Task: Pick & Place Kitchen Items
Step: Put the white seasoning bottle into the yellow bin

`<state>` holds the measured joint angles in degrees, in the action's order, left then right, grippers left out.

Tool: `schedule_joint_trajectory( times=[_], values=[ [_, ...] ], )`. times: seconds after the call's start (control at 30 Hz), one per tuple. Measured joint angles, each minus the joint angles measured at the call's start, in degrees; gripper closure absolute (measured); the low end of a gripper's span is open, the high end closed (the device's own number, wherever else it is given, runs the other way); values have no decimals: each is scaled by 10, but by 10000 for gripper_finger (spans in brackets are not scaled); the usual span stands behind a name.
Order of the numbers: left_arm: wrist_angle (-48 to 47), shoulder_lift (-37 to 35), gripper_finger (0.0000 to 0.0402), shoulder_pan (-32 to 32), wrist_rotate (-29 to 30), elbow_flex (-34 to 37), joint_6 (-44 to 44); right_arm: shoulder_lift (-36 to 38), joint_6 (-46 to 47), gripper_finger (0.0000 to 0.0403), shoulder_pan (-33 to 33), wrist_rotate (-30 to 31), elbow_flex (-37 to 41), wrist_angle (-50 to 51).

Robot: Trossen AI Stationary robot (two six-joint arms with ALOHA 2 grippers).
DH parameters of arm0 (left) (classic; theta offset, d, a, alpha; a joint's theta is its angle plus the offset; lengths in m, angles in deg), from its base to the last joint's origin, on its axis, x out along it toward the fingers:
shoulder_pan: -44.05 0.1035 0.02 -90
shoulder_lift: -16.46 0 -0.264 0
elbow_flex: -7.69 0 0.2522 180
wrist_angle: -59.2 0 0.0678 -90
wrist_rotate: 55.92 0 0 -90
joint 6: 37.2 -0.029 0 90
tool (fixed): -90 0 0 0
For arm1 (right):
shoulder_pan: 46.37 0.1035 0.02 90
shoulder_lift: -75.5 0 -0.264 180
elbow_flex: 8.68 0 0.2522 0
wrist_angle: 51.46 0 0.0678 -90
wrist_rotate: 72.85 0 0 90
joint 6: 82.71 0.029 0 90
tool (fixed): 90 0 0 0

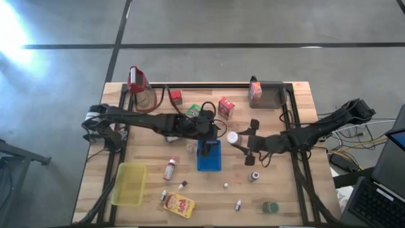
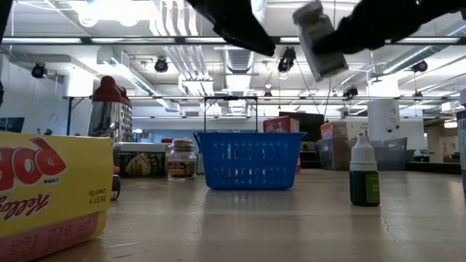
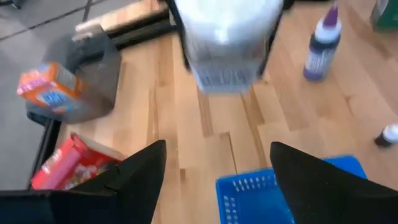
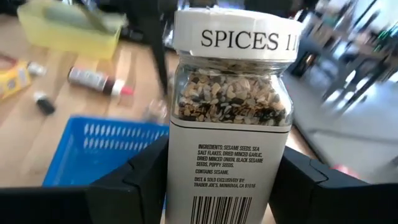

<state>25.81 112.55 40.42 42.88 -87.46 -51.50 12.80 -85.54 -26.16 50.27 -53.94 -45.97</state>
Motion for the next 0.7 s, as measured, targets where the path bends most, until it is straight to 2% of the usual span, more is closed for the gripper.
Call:
schedule_joint_trajectory(
  times=[0.1, 0.37, 0.47, 0.7],
  values=[
    [-7, 0, 108, -2, -1, -26, -7, -5, 28, 201, -1, -36, 0, 23],
    [-91, 6, 108, -4, -4, -100, 2, -12, 42, 201, -2, -39, 0, 31],
    [-100, 14, 108, -4, -22, -117, 5, -12, 44, 201, -2, -44, 0, 33],
    [-160, 55, 108, -8, -33, -176, 8, -11, 50, 200, -1, -52, 0, 51]
  ],
)
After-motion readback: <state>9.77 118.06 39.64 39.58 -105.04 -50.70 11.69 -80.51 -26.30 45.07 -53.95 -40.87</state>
